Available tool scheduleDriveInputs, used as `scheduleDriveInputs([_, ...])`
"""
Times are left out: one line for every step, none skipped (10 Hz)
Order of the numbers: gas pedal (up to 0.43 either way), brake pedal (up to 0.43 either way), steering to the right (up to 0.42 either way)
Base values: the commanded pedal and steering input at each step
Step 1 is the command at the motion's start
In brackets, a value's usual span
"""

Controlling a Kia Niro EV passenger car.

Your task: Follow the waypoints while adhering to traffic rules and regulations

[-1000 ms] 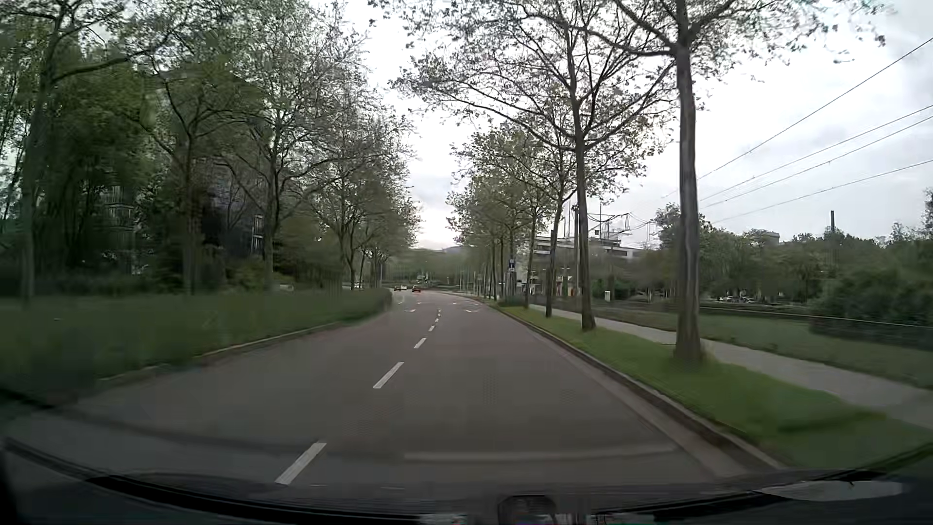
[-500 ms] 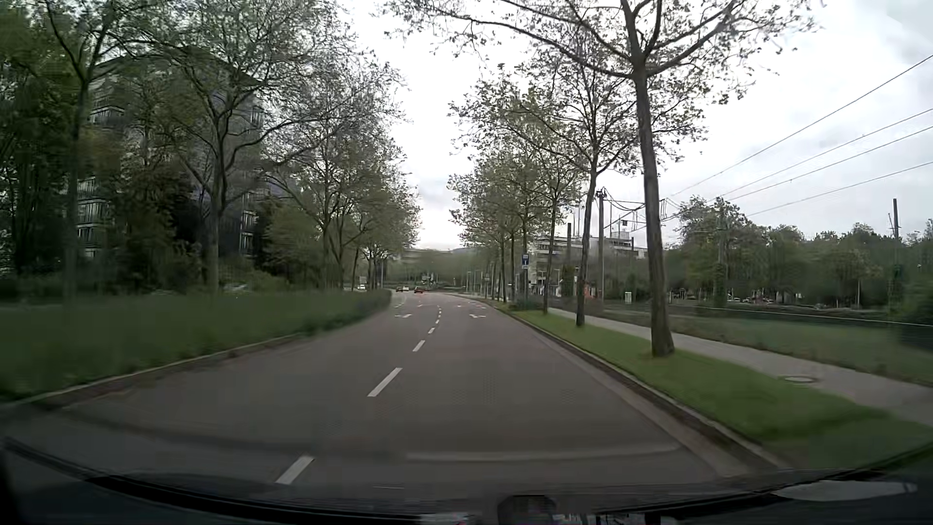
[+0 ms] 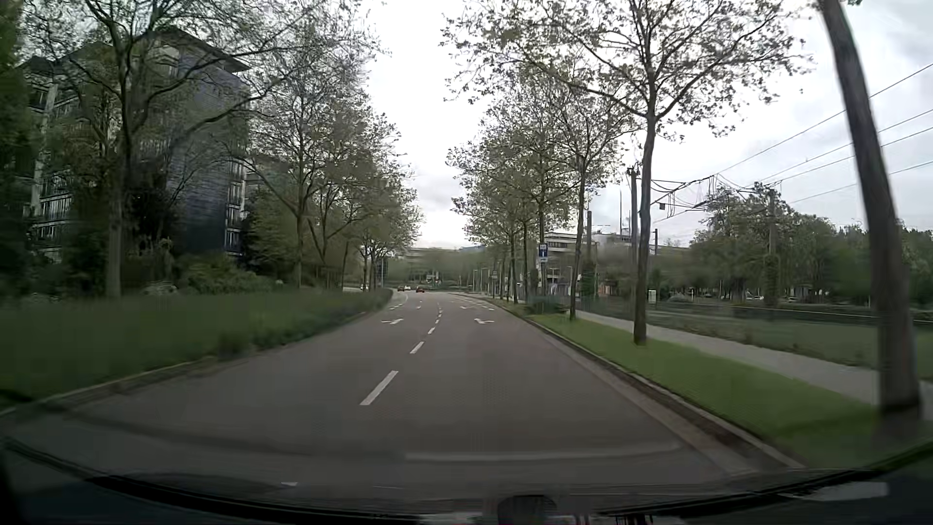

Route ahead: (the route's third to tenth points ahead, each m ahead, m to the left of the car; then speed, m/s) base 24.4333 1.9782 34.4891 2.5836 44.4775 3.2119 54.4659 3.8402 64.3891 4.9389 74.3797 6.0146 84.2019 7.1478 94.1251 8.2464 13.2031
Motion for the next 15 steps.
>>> scheduleDriveInputs([0.059,0.0,-0.006])
scheduleDriveInputs([0.059,0.0,-0.006])
scheduleDriveInputs([0.059,0.0,-0.006])
scheduleDriveInputs([0.059,0.0,-0.006])
scheduleDriveInputs([0.059,0.0,-0.006])
scheduleDriveInputs([0.059,0.0,-0.006])
scheduleDriveInputs([0.059,0.0,-0.006])
scheduleDriveInputs([0.059,0.0,-0.006])
scheduleDriveInputs([0.059,0.0,-0.006])
scheduleDriveInputs([0.059,0.0,-0.006])
scheduleDriveInputs([0.059,0.0,-0.006])
scheduleDriveInputs([0.059,0.0,-0.006])
scheduleDriveInputs([0.059,0.0,-0.006])
scheduleDriveInputs([0.059,0.0,-0.005])
scheduleDriveInputs([0.059,0.0,-0.005])
